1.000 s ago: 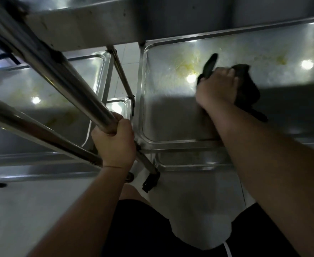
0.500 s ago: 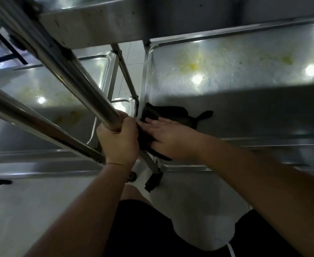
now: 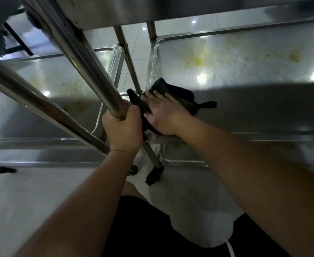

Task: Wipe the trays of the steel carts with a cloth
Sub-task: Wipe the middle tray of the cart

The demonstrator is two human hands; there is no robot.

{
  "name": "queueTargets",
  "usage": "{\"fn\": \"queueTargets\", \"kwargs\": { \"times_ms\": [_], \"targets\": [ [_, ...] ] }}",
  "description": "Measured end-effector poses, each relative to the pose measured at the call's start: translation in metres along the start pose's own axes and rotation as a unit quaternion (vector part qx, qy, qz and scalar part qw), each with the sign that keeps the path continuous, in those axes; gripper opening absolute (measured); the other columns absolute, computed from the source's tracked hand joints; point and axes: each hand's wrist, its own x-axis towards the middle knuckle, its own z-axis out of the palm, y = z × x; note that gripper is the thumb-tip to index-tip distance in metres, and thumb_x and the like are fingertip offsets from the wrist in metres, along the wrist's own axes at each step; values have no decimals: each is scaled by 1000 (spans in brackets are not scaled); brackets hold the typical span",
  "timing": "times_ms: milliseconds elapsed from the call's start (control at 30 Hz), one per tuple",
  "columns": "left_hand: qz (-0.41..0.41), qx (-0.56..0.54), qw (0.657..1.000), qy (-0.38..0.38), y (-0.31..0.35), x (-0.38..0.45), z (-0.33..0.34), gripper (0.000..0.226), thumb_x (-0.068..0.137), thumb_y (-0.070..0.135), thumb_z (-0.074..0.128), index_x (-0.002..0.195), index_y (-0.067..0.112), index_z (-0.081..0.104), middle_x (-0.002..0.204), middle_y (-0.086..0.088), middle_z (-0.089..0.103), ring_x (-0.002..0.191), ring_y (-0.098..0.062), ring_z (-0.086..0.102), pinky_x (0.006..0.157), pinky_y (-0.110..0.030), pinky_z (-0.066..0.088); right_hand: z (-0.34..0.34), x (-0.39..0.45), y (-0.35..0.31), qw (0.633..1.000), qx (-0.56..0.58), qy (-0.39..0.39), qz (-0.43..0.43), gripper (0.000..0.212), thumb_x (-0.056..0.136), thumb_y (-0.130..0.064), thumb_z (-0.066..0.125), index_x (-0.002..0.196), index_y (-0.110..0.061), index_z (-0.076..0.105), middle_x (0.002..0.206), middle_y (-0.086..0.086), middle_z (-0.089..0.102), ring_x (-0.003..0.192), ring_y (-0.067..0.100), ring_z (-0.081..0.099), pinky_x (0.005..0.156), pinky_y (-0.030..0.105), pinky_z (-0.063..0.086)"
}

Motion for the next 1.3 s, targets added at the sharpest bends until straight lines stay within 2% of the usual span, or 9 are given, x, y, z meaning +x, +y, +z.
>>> {"fn": "queueTargets", "kwargs": {
  "times_ms": [100,233,467,567,700,767,867,1000,1300],
  "targets": [
    [-9,-2,1000,0,2,-1,0,14,74,13,59,64,5,54,54,-7,49,50,-22,48,50,-30,43,7,-43,8,998,2,-16,-61,64,109,-47,33,167,-32,10,174,-13,1,159,6,-5,127,34,-8],
    [-38,8,999,14,7,-6,2,18,77,9,57,65,-1,48,54,-10,47,49,-20,48,47,-25,42,3,-87,39,999,-31,16,-38,61,110,-50,28,167,-30,15,174,-14,9,159,5,1,129,35,-2],
    [-47,118,991,-32,10,-16,-12,15,84,21,64,76,9,66,60,4,64,53,-5,60,47,-19,48,-18,-152,130,995,-50,50,64,67,108,-54,22,167,-26,12,174,-13,11,159,4,3,125,27,-2],
    [-75,160,984,-9,-6,-31,-16,6,86,30,68,88,31,63,73,12,65,62,0,62,55,-14,49,-25,-170,153,993,-52,60,91,68,107,-55,24,167,-26,13,174,-12,12,159,5,4,124,27,-2],
    [-148,214,961,92,-41,-100,-19,28,90,27,74,106,34,53,117,-4,58,97,-23,62,82,-34,49,-29,-177,162,991,-53,64,104,67,108,-54,27,167,-26,12,174,-12,10,160,7,4,128,32,1],
    [-202,236,951,8,-55,-150,-9,25,90,16,73,103,28,55,106,-6,64,94,-27,64,75,-36,48,-29,-178,162,991,-49,68,104,66,109,-52,28,167,-26,13,174,-12,10,160,7,3,129,33,2],
    [-87,271,944,-168,-53,-183,25,32,84,4,73,99,30,61,97,4,62,86,-11,62,77,-34,53,-32,-185,169,991,-45,74,105,66,108,-52,29,167,-27,15,174,-12,10,160,8,4,128,33,0],
    [126,265,903,-313,-15,-157,102,21,82,24,60,99,34,53,96,19,49,86,-5,54,74,-10,39,-41,-210,202,985,-50,81,142,66,107,-54,30,167,-31,15,174,-13,10,160,7,3,129,35,2],
    [155,334,869,-329,10,-138,242,23,91,26,61,113,19,60,108,7,48,100,-21,55,83,-33,42,-86,-298,331,937,-34,127,324,72,104,-57,41,165,-23,23,174,-2,19,160,20,12,129,49,13]
  ]
}}
